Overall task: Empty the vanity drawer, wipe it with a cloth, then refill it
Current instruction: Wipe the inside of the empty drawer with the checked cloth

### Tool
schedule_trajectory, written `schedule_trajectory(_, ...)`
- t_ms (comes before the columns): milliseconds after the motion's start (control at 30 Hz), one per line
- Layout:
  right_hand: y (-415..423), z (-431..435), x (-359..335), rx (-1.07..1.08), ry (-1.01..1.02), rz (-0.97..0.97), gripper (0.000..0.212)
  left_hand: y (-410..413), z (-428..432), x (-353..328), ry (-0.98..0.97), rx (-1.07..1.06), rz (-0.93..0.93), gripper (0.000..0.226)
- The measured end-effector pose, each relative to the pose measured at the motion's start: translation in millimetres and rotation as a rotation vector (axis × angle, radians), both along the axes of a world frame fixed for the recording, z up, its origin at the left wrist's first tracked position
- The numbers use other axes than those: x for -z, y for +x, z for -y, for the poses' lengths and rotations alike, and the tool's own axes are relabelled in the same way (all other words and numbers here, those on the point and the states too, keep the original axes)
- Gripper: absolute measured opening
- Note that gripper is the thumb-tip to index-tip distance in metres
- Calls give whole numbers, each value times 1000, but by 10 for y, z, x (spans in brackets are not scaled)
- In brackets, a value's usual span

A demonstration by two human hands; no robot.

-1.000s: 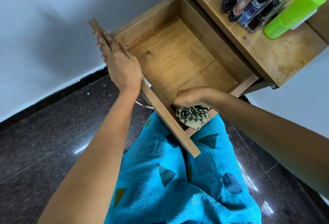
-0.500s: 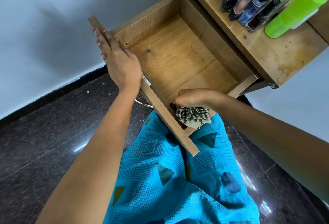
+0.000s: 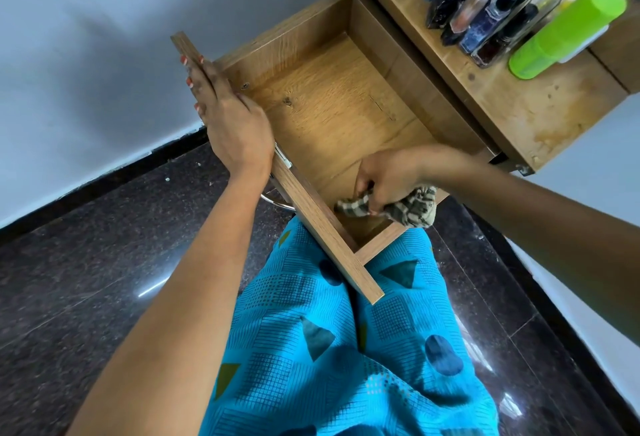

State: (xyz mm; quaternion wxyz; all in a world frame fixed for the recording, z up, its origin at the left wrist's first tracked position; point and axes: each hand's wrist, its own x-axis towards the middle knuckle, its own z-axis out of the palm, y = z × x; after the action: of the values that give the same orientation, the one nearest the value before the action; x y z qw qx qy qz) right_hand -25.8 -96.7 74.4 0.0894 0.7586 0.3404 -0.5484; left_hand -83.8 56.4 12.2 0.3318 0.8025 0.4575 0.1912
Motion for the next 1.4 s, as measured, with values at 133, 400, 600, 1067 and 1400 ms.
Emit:
schedule_trajectory(133,-286,56,112,-190,-106,-24,33,2,1,1,2,-3,1,51)
schedule_trajectory(400,-226,191,211,-239,-150,66,41,1,-16,7,15,9,-28,51)
schedule_trajectory(600,277,387,191,-184,-305,327,38,-7,-9,17,14,2,-22,52)
schedule_trajectory(1067,-458,239,105,-272,31,185,33,0,-5,10,2,-5,-12,51)
schedule_trajectory(1400,15,303,205,-167,-237,410,25,-5,-5,17,-1,1,-2,51)
